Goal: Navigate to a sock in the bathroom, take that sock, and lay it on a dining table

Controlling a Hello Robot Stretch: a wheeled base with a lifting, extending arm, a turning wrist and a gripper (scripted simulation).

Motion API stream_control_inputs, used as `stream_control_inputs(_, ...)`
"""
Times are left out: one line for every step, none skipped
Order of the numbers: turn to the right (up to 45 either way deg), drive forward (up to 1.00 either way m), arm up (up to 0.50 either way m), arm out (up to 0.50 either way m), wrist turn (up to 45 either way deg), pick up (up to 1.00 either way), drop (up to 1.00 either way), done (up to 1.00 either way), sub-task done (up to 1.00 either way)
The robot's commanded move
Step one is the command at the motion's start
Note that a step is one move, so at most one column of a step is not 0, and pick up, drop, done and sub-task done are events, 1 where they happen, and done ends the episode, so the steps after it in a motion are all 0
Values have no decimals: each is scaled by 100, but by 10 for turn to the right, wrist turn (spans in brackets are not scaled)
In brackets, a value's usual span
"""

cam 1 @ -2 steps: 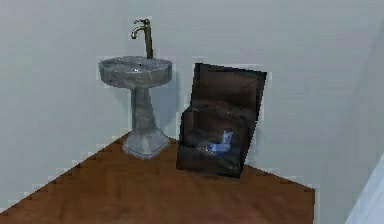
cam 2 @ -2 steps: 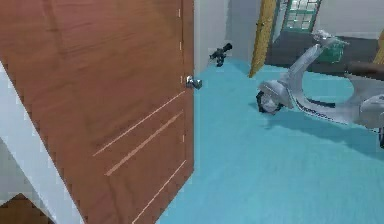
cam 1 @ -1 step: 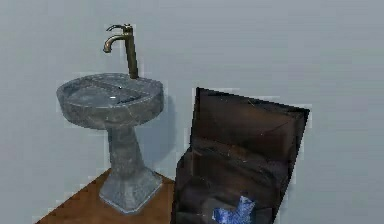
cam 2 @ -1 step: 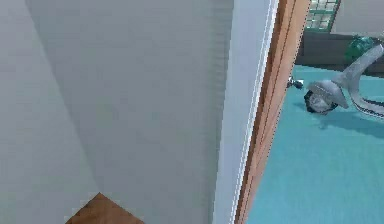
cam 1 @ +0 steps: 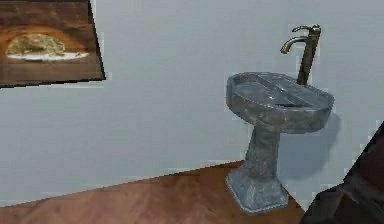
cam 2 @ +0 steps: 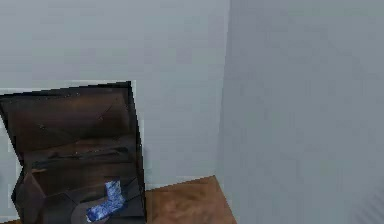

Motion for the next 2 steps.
stream_control_inputs(-270, 0, 0, 0, 0, 0, 0, 0, 0)
stream_control_inputs(0, 0, 46, 0, 0, 0, 0, 0, 0)
